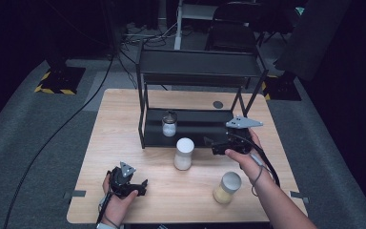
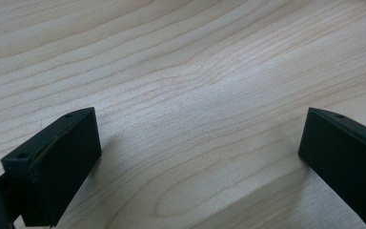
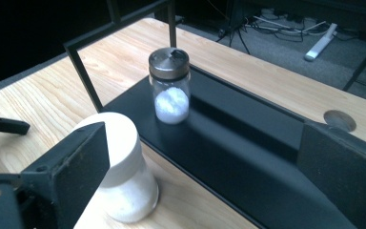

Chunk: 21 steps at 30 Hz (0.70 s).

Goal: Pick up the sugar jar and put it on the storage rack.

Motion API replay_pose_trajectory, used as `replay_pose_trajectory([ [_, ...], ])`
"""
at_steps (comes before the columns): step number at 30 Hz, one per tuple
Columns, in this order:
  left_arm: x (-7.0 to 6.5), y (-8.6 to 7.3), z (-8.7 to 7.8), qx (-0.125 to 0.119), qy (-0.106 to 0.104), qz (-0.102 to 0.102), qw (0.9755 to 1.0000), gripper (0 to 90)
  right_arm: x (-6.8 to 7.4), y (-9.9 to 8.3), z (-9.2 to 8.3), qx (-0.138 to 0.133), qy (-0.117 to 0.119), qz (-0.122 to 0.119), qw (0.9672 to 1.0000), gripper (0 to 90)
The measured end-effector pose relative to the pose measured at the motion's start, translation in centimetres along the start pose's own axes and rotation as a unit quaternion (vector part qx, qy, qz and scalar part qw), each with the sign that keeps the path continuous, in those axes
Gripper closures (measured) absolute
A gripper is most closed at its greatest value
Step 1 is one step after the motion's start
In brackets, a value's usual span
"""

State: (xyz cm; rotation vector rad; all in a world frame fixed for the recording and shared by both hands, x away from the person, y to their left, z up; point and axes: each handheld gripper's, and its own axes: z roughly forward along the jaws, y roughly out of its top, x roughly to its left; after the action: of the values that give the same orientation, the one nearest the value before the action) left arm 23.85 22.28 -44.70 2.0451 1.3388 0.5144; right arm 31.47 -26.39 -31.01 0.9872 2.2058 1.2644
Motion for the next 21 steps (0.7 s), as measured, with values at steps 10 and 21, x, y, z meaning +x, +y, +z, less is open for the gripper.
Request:
replay_pose_trajectory([
  [10, 0.0, 0.0, 0.0, 0.0, 0.0, 0.0, 1.0, 0.5, 1.1, 0.1, 1.3, -0.01, 0.019, -0.009, 0.9997, 3.4],
  [21, 0.1, 0.0, 0.0, 0.0, -0.001, 0.001, 1.0, 0.5, 1.7, 0.2, 3.2, 0.001, 0.032, -0.013, 0.9994, 3.3],
])
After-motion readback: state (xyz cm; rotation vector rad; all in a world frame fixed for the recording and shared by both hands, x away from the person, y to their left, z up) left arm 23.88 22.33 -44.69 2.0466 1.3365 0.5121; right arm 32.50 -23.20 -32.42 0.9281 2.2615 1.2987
